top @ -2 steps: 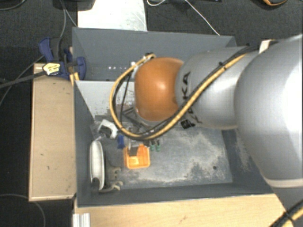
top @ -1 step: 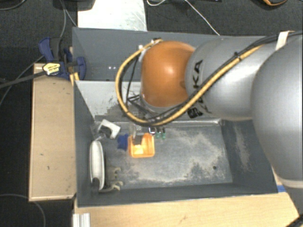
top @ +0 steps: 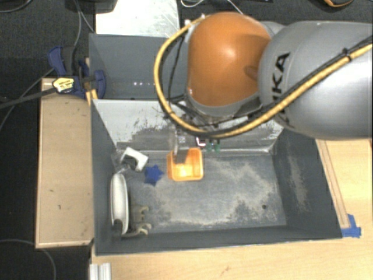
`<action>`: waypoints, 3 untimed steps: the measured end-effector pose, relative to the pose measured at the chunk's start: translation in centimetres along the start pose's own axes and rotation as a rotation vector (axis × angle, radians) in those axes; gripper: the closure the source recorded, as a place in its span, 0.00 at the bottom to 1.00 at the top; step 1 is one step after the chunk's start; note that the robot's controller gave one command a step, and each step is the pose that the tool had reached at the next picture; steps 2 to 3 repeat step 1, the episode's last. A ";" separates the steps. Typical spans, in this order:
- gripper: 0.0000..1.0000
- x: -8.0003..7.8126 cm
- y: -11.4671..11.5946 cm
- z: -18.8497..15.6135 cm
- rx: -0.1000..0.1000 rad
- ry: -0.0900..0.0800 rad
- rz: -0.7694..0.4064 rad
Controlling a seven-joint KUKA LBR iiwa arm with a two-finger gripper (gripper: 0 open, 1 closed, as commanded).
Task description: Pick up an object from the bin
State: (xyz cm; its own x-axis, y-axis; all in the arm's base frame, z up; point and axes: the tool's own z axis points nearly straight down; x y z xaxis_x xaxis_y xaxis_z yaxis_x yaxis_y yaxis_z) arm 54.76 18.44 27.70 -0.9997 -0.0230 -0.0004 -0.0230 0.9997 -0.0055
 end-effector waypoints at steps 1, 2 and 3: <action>1.00 -1.8 -1.9 7.3 -0.002 -0.013 -0.166; 1.00 -1.8 -1.9 7.3 -0.002 -0.013 -0.166; 1.00 -1.8 -1.9 7.3 -0.002 -0.013 -0.166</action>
Offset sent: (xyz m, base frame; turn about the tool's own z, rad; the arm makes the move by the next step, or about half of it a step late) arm -0.0082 -0.0380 -0.0224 -0.1390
